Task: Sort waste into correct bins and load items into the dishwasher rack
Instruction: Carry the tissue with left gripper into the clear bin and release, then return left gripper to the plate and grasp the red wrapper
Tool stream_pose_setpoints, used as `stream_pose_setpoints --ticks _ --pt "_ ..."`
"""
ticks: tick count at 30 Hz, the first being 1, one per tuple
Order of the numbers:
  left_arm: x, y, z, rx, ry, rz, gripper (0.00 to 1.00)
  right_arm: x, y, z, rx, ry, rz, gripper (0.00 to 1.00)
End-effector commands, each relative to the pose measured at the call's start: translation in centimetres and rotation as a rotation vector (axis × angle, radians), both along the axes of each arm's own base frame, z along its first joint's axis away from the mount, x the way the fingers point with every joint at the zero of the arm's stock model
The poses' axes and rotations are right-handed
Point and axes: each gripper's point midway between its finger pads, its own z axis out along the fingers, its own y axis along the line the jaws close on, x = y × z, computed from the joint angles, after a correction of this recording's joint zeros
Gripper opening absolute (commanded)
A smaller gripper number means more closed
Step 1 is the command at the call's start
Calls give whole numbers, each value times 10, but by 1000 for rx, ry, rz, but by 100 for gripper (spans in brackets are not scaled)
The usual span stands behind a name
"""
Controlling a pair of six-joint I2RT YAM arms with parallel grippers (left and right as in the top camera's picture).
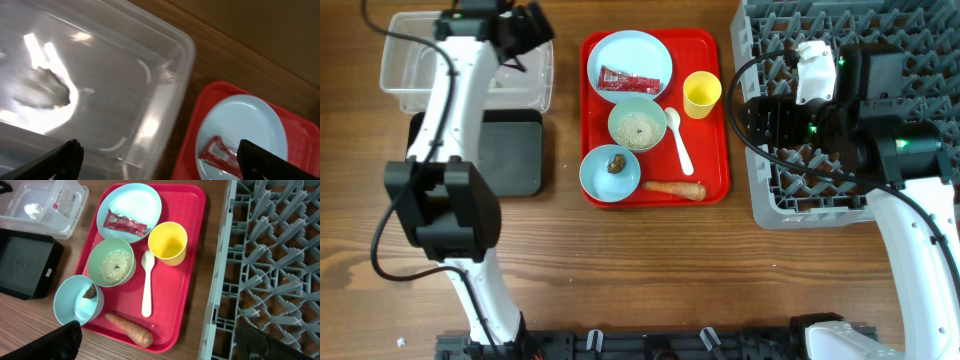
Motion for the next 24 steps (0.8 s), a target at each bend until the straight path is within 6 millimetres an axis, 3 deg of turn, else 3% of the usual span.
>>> stream_pose_setpoints --ticks 1,7,9,13,20,24 --pt "-7 -41 23 40 -49 -128 100 2 1 5 4 -2 -11 100" --pt "-10 -101 18 127 -77 -369 100 3 1 5 4 -5 -11 100" --pt "-11 -119 9 163 -81 -470 100 2 1 5 4 -2 -11 100" --pt "-11 -154 -26 217 -64 -685 100 1 1 4 4 2 -11 100" --pt "-9 -177 -86 238 -29 -869 100 1 1 4 4 3 -11 100" --pt "-5 -181 -107 239 -25 -899 100 1 1 4 3 3 -11 100"
